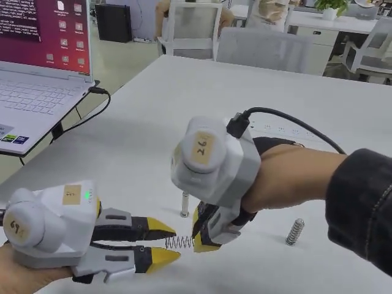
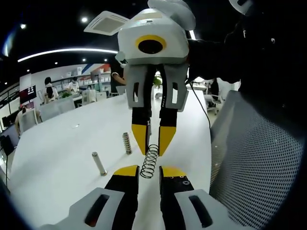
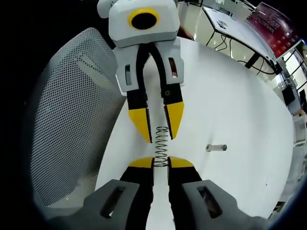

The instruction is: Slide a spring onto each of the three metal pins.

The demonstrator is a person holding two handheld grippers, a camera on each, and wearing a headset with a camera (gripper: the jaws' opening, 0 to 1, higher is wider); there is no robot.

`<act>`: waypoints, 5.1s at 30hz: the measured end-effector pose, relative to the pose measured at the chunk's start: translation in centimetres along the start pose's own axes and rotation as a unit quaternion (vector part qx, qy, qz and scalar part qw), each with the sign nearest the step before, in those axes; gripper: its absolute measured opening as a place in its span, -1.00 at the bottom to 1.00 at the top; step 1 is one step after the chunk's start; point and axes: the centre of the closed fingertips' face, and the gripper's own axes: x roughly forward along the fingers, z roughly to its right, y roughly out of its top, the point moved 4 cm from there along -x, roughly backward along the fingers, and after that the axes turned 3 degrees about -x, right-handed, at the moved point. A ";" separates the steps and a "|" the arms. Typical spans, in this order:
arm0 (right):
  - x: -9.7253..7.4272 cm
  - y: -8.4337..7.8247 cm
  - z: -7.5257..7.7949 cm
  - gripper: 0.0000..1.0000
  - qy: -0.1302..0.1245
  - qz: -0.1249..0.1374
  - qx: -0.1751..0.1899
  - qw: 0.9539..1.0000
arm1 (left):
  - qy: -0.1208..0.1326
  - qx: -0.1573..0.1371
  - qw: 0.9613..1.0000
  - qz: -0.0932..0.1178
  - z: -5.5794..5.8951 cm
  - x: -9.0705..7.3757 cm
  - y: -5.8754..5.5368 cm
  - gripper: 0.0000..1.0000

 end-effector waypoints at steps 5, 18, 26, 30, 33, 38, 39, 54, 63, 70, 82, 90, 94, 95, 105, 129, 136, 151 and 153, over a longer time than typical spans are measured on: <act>0.0 0.0 -0.1 -0.84 0.001 0.000 -0.006 1.000 | -0.002 0.002 1.000 -0.003 0.1 0.1 -0.1 -0.92; 0.0 -0.3 -0.1 -0.83 0.001 0.001 -0.012 1.000 | -0.011 0.010 1.000 -0.005 0.4 0.3 -0.2 -0.95; 0.4 -0.5 -0.2 -0.79 0.006 0.005 -0.006 1.000 | -0.013 0.010 1.000 -0.001 0.6 0.2 0.1 -0.95; 0.7 -0.9 -0.3 -0.78 0.009 0.005 -0.002 1.000 | -0.014 0.012 1.000 0.003 0.7 0.1 0.5 -0.95; 0.9 -1.1 -0.3 -0.79 0.010 0.004 0.000 1.000 | -0.015 0.015 1.000 0.007 0.8 0.2 0.8 -0.95; 0.9 -1.3 -0.3 -0.81 0.011 0.003 0.002 1.000 | -0.017 0.016 1.000 0.011 0.8 0.3 1.0 -0.95; 0.8 -1.2 -0.2 -0.82 0.009 0.005 0.002 1.000 | -0.017 0.014 1.000 0.012 0.8 0.3 1.0 -0.95; -0.9 1.0 -0.2 -0.83 -0.004 0.041 0.001 0.999 | -0.010 0.008 1.000 0.003 0.6 0.4 0.4 -0.95; -1.1 2.1 -0.3 -0.83 -0.004 0.052 -0.005 0.999 | -0.010 0.007 1.000 0.005 0.6 0.5 0.4 -0.95; -1.1 2.4 -0.3 -0.83 -0.003 0.048 -0.010 0.999 | -0.013 0.004 1.000 0.007 0.6 0.8 0.3 -0.95; -1.0 2.5 -0.1 -0.84 -0.006 0.041 -0.010 0.999 | -0.014 0.005 1.000 0.003 0.4 1.5 0.4 -0.95; -1.0 2.4 -0.1 -0.83 -0.007 0.040 -0.010 0.999 | -0.012 0.002 1.000 0.007 0.5 1.4 0.5 -0.94; -1.0 2.4 0.0 -0.83 -0.005 0.039 -0.009 0.999 | -0.011 -0.002 1.000 0.008 0.6 1.4 0.4 -0.92; -1.0 2.3 0.0 -0.83 -0.006 0.038 -0.011 0.999 | -0.011 -0.003 1.000 0.005 0.6 1.4 0.4 -0.90; -1.8 1.4 1.3 -0.83 -0.017 0.028 -0.003 0.999 | 0.001 -0.013 1.000 0.004 0.3 0.9 -0.3 -0.67; -4.0 0.7 5.8 -0.83 -0.064 0.028 0.015 0.997 | 0.022 -0.036 0.999 0.000 -0.1 0.0 -1.5 0.04; -3.9 0.8 7.5 -0.83 -0.075 0.022 0.014 0.997 | 0.023 -0.052 0.998 0.005 0.0 -0.1 -1.6 0.27; -1.4 0.2 10.0 -0.83 -0.063 0.007 0.028 0.998 | 0.015 -0.060 0.998 0.008 0.6 0.0 -1.6 0.52; -1.1 0.2 10.2 -0.83 -0.063 0.006 0.028 0.998 | 0.015 -0.060 0.998 0.006 0.7 0.0 -1.7 0.53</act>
